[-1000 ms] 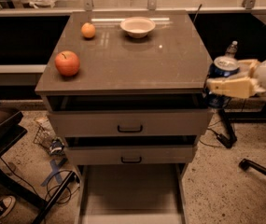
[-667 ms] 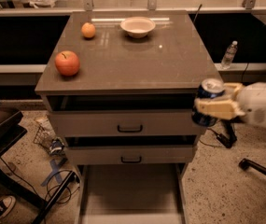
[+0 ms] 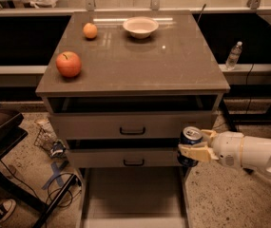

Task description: Place pepsi can into bottom drawer

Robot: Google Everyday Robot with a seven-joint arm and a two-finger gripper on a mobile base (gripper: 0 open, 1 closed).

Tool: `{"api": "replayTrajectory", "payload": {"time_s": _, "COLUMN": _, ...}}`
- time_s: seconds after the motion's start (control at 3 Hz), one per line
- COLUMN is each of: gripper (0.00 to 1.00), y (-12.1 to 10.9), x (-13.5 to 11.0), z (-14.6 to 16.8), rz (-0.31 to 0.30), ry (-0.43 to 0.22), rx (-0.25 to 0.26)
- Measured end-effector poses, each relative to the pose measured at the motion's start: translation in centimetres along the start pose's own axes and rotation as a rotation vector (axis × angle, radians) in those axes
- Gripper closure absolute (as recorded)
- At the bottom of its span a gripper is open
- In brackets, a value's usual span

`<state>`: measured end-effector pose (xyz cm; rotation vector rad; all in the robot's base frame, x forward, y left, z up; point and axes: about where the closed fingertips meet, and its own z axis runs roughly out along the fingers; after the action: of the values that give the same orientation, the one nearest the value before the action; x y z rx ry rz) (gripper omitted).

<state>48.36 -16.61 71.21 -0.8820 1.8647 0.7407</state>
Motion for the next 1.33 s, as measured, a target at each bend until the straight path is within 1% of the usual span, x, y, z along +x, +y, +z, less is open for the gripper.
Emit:
{"api": "replayTrajectory", "payload": {"time_s": 0.33, "gripper": 1.00, "y": 0.1, "x": -0.2, "z": -0.1, "rz": -0.001, "ry": 0.000, "rx": 0.003}}
{"api": "replayTrajectory", "payload": {"time_s": 0.67, "gripper": 1.00, "y": 0.2, "x": 1.8, "z": 1.9, "rz": 0.028, "ry": -0.019, "rx": -0.029}}
{"api": "replayTrajectory", "payload": {"time_s": 1.0, "gripper": 1.00, "y": 0.8, "x": 6.6, "z": 5.6, "rz": 0.045, "ry": -0.073, "rx": -0.062}}
{"api": "replayTrajectory", "payload": {"time_s": 1.33, "gripper": 1.00, "y": 0.2, "x": 12.7, "z": 9.2, "rz": -0.034, "ry": -0.163, "rx": -0.045}}
